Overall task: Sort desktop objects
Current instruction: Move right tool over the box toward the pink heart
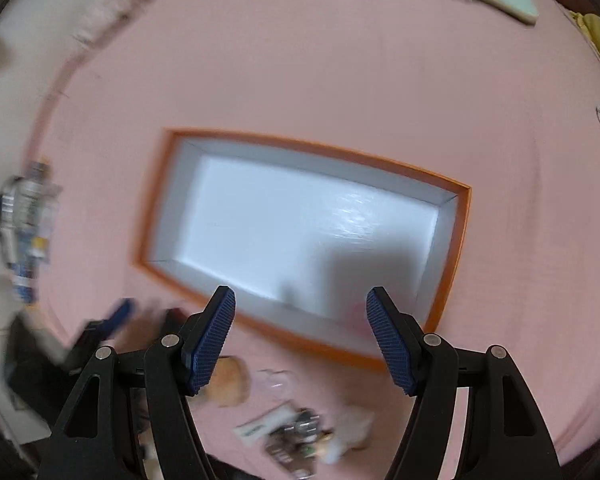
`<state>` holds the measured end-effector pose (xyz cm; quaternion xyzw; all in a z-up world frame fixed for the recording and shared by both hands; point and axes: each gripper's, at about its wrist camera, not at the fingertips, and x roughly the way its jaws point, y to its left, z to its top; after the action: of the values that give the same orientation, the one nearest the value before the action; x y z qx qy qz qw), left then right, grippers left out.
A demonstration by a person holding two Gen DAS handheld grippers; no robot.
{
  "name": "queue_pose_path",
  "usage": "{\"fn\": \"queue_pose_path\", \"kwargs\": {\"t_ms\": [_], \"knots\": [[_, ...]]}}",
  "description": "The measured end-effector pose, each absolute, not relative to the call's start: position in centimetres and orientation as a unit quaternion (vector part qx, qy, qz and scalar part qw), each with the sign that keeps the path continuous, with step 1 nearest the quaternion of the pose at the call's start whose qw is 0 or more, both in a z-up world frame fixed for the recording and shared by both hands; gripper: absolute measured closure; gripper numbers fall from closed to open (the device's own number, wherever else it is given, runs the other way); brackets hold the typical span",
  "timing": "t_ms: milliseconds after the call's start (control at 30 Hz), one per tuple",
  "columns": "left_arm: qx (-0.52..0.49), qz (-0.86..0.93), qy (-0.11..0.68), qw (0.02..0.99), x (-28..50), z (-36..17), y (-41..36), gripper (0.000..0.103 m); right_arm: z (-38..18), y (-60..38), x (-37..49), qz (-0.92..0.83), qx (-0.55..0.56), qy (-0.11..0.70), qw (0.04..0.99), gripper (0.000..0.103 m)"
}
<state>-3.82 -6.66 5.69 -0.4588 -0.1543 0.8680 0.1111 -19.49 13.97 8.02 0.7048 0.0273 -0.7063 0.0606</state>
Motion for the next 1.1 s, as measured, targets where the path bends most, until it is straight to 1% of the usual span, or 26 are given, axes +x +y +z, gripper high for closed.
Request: {"fn": "queue_pose_path", "kwargs": {"t_ms": [67, 200, 300, 400, 500, 533, 633, 667, 733, 767, 867, 967, 1067, 1100], "knots": [[-0.458, 0.868, -0.155, 0.114, -4.0, 5.7, -6.5, 0.028, 5.8, 14.3, -20.4, -0.683, 0.728, 0.061, 0.025, 0.034], [-0.455, 0.867, -0.162, 0.124, -3.9, 5.9, -6.3, 0.028, 3.0, 14.5, -20.7, -0.645, 0.759, 0.085, 0.005, 0.034], [-0.457, 0.864, -0.169, 0.13, -3.9, 5.9, -6.3, 0.028, 1.8, 14.3, -20.5, -0.637, 0.763, 0.109, -0.02, 0.034], [-0.455, 0.865, -0.169, 0.128, -3.9, 5.9, -6.3, 0.027, 1.0, 14.5, -20.6, -0.632, 0.77, 0.085, -0.026, 0.034], [-0.455, 0.864, -0.172, 0.128, -4.0, 5.9, -6.3, 0.027, 0.4, 14.6, -20.8, -0.627, 0.774, 0.083, -0.035, 0.034], [-0.455, 0.864, -0.172, 0.128, -4.1, 5.9, -6.3, 0.027, 0.5, 14.6, -20.8, -0.628, 0.774, 0.076, -0.035, 0.034], [-0.456, 0.863, -0.175, 0.13, -4.1, 5.9, -6.3, 0.027, 1.0, 14.8, -21.1, -0.633, 0.774, 0.014, -0.012, 0.034], [-0.456, 0.863, -0.175, 0.131, -4.2, 5.9, -6.2, 0.027, 1.1, 14.9, -21.2, -0.631, 0.776, -0.018, 0.001, 0.034], [-0.457, 0.862, -0.175, 0.13, -4.2, 5.8, -6.2, 0.026, 1.2, 15.3, -21.3, -0.618, 0.777, -0.112, 0.042, 0.035], [-0.458, 0.862, -0.175, 0.13, -4.3, 5.8, -6.2, 0.026, 1.6, 15.1, -21.4, -0.624, 0.772, -0.111, 0.046, 0.035], [-0.46, 0.86, -0.178, 0.132, -4.4, 5.8, -6.1, 0.026, 4.1, 13.9, -22.2, -0.672, 0.74, 0.022, 0.011, 0.035], [-0.464, 0.858, -0.176, 0.134, -4.4, 5.7, -5.8, 0.026, 4.6, 13.5, -22.3, -0.633, 0.773, 0.043, 0.019, 0.035], [-0.465, 0.858, -0.173, 0.137, -4.5, 5.6, -5.7, 0.026, 4.3, 13.3, -22.0, -0.602, 0.793, 0.088, 0.005, 0.035], [-0.465, 0.857, -0.173, 0.137, -4.5, 5.6, -5.7, 0.026, 3.8, 13.6, -21.9, -0.59, 0.803, 0.082, -0.001, 0.035]]}}
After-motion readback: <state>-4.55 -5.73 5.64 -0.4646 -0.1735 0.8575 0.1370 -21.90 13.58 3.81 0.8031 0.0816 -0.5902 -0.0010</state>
